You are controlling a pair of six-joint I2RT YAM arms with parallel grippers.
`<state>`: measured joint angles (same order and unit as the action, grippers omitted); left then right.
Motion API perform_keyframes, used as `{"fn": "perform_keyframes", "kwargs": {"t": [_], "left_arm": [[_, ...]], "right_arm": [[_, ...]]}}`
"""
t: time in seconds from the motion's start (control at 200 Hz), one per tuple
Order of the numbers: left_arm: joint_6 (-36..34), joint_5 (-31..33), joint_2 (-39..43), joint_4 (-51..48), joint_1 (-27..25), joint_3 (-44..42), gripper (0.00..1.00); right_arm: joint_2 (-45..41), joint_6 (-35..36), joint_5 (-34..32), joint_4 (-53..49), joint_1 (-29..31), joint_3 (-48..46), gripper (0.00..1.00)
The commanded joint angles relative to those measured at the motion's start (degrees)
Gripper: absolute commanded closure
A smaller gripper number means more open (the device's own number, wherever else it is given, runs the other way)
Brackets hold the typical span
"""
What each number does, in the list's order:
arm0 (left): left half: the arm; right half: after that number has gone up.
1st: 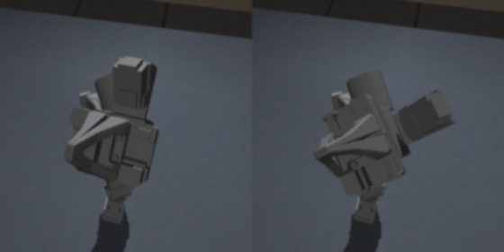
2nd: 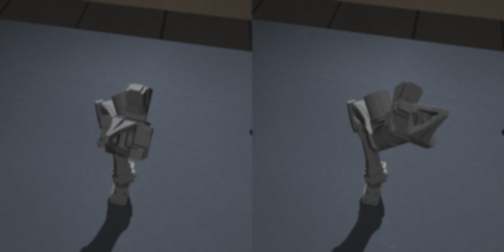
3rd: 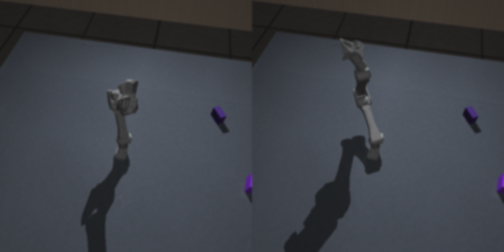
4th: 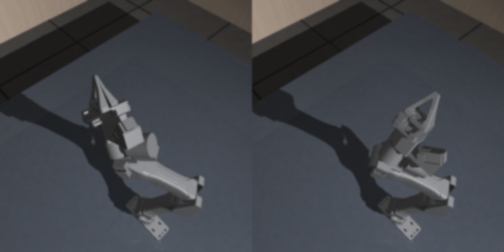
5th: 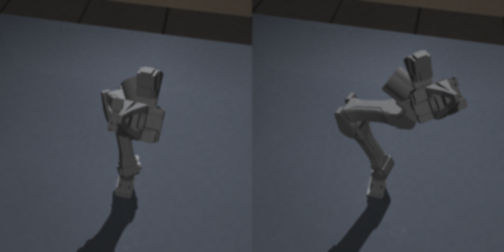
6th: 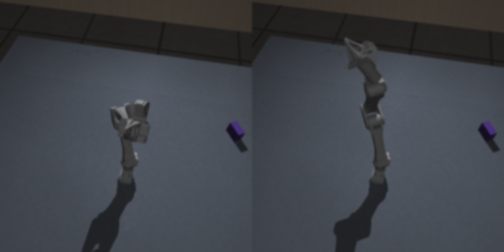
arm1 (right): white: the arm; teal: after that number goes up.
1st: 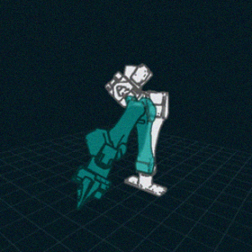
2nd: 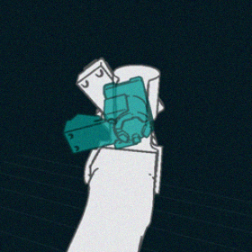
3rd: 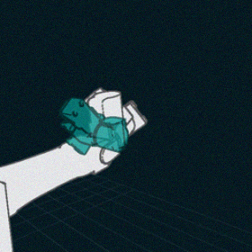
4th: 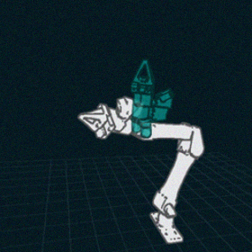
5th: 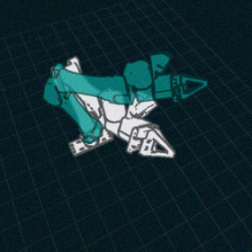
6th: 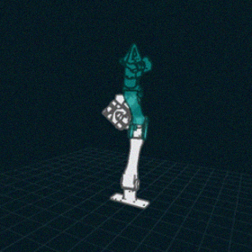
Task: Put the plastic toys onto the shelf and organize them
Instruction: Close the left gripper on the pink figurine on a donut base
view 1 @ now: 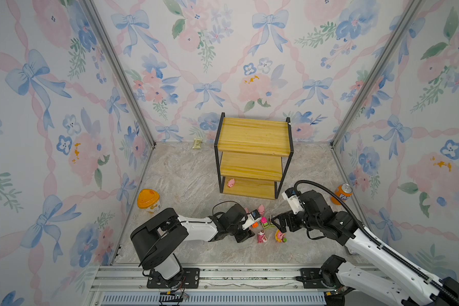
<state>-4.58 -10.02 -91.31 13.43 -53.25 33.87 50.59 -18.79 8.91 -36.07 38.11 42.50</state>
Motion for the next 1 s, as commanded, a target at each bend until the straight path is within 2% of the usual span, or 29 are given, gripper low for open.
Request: {"fn": "perform_keyframes", "kwargs": {"t": [0.0,0.12,0.505,0.99], "left_arm": [[1.18,3.24,-2.0,-5.58,-0.09,-0.74,0.63],[1.67,3.72,-1.88,-6.14,-0.09,-0.52,0.72],[3.79,4.4,-0.22,-6.82,-0.09,-0.92,0.9],[5.08,1.07,6.21,-11.77,-0.09,0.98,0.96]], "right_arm": [[-0.82,0.6,-0.9,-1.45,0.66,-0.49,0.01],[-1.03,0.45,-1.11,-1.47,0.65,-0.49,0.01],[-1.03,0.46,-1.66,-1.49,0.65,-0.49,0.0],[-0.49,0.42,-2.07,-1.72,0.65,0.04,0.0]]}}
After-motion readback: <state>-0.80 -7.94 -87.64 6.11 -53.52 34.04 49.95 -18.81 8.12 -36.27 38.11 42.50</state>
